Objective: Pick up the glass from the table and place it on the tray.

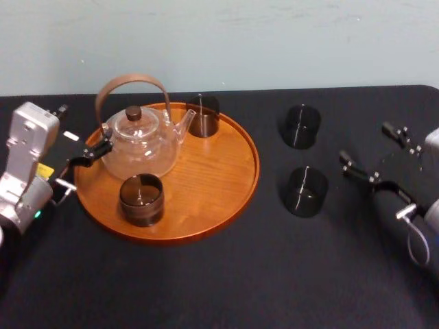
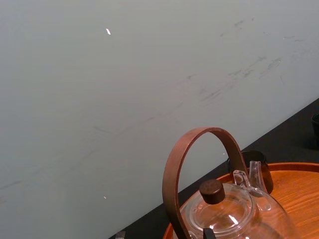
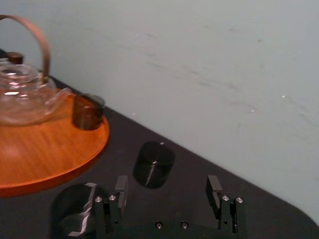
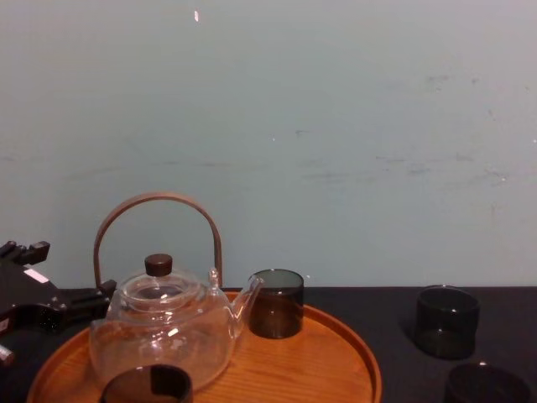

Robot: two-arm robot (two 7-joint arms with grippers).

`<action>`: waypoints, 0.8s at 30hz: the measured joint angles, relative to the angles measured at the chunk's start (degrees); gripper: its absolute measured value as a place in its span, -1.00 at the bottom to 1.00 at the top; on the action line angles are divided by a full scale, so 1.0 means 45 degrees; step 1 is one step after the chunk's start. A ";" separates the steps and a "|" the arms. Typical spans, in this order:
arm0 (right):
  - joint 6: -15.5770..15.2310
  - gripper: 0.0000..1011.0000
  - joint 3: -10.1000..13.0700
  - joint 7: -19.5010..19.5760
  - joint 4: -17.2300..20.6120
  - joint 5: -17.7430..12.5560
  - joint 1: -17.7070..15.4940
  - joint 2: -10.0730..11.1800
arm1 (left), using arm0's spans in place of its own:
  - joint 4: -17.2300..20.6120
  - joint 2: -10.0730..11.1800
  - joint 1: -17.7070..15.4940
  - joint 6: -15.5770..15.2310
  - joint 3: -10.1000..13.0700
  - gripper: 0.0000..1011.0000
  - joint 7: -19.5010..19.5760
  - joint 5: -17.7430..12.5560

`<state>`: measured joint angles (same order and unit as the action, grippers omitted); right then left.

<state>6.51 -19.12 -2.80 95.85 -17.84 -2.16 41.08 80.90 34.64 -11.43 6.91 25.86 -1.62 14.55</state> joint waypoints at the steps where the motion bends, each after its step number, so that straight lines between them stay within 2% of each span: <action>1: -0.0071 0.98 0.0040 -0.0010 0.0229 0.0002 -0.0252 0.0077 | 0.0001 0.0000 0.0000 0.0000 -0.0001 1.00 0.0000 0.0000; 5: -0.0250 0.98 0.0090 -0.0080 0.0691 0.0099 -0.0920 0.0226 | 0.0001 0.0000 0.0000 0.0000 0.0000 1.00 0.0000 0.0001; 13: -0.0298 0.98 0.0082 -0.0310 0.0924 0.0251 -0.1585 0.0147 | 0.0001 0.0000 0.0000 0.0000 0.0000 1.00 0.0000 0.0000; 24: -0.0207 0.98 -0.0228 -0.0942 0.1002 0.0601 -0.1741 -0.0236 | 0.0000 0.0000 0.0000 0.0000 0.0000 1.00 0.0000 0.0000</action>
<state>5.57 -20.14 -7.04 100.36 -15.14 -9.99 40.01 80.90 34.65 -11.43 6.91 25.86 -1.62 14.55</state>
